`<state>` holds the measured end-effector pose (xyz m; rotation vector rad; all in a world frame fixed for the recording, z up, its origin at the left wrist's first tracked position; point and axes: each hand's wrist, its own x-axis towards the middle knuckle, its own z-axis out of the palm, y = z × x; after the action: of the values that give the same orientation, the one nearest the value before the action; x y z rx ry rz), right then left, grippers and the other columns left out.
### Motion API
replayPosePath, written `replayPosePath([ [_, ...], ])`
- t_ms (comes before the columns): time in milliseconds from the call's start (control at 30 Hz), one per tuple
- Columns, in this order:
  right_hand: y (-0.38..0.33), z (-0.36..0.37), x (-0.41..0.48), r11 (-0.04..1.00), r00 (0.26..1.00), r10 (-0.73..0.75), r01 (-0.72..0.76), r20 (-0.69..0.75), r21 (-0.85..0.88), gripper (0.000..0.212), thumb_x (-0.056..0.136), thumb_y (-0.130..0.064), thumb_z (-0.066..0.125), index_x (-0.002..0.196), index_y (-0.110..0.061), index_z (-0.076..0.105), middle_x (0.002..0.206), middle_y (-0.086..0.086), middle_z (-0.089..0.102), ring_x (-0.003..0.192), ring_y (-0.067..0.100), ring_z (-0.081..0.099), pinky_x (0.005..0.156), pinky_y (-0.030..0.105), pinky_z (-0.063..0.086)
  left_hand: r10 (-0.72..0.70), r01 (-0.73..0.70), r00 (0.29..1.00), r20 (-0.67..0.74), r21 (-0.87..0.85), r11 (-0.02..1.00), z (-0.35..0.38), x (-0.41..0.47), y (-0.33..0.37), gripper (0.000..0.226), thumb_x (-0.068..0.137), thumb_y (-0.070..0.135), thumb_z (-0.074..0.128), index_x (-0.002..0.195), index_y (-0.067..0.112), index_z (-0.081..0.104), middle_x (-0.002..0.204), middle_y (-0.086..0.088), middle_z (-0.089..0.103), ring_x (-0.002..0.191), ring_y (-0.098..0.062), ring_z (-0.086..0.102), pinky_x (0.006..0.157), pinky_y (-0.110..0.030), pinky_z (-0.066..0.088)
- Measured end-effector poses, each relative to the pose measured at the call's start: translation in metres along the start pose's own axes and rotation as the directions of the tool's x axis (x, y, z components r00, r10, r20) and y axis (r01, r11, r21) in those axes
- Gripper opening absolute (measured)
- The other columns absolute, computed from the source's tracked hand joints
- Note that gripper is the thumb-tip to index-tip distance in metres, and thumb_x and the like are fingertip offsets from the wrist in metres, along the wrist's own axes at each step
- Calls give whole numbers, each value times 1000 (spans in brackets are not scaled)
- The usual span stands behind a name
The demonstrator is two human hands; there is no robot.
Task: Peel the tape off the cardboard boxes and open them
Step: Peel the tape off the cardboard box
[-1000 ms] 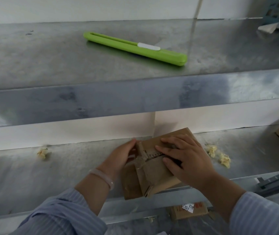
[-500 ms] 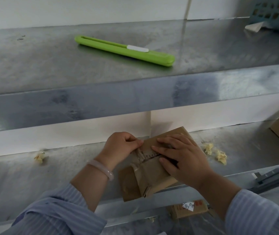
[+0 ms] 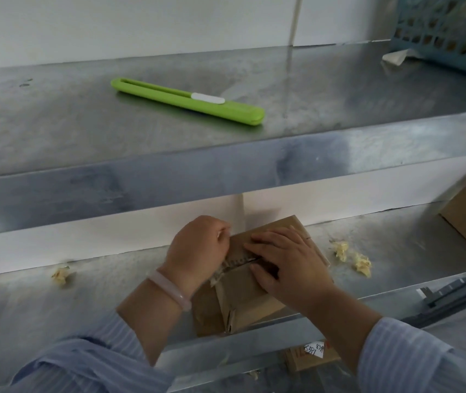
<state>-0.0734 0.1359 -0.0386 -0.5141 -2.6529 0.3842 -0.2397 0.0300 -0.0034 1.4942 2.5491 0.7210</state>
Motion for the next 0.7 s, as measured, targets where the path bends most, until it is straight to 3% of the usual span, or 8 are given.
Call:
replayPosePath([
  [67,1,-2,3,978,995,88,-76,-55,194,36,82,-31,46,109,-32,69,113,-16,66,111,5,56,106,34,43,140,-141,990,27,2,990,11,-10,20,38,99,32,45,133,18,55,131,0,58,119,-18,53,105,-36,40],
  [167,8,-11,0,779,898,420,-283,-130,560,36,77,-12,40,100,-27,64,103,-11,64,101,4,57,92,31,51,182,-212,963,199,141,967,30,-22,40,57,97,56,23,149,34,23,153,7,32,139,-14,28,119,-38,14],
  [300,26,-27,-20,645,754,645,-449,-125,619,48,89,3,45,116,-35,59,118,-18,57,113,2,51,99,23,41,183,-274,940,288,317,908,33,-19,30,70,85,68,-4,150,44,7,159,3,13,145,-18,11,120,-39,7],
  [367,42,-25,-37,489,707,702,-569,89,661,32,97,-12,50,120,-31,63,119,-13,63,112,5,56,101,26,42,202,-306,928,312,334,891,30,-13,27,73,82,68,-6,150,44,7,159,2,12,144,-18,12,119,-40,13],
  [433,49,-17,-52,308,644,695,-668,319,678,22,98,-32,53,107,-26,72,104,-4,72,103,14,65,101,39,49,174,-298,924,339,361,884,27,-7,31,65,89,65,4,149,43,11,159,1,13,144,-19,14,119,-42,14],
  [467,50,-14,-58,275,627,694,-686,355,674,22,96,-38,54,98,-28,74,96,-1,74,98,17,68,98,44,52,158,-286,927,341,368,885,27,-5,37,59,93,61,13,149,41,15,158,-1,15,144,-20,16,119,-44,14],
  [567,48,-6,-66,267,604,748,-653,275,709,17,91,-41,61,81,-37,74,88,-3,75,91,16,70,92,46,55,136,-237,956,260,410,881,38,-6,57,49,94,47,31,139,29,36,145,-11,36,134,-29,34,113,-47,27],
  [700,45,-6,-71,301,596,767,-662,238,686,8,89,-33,68,85,-38,71,86,-9,74,82,9,71,85,37,59,120,-158,985,121,392,906,56,-10,55,50,86,45,34,126,21,53,125,-18,51,113,-37,51,94,-51,46],
])
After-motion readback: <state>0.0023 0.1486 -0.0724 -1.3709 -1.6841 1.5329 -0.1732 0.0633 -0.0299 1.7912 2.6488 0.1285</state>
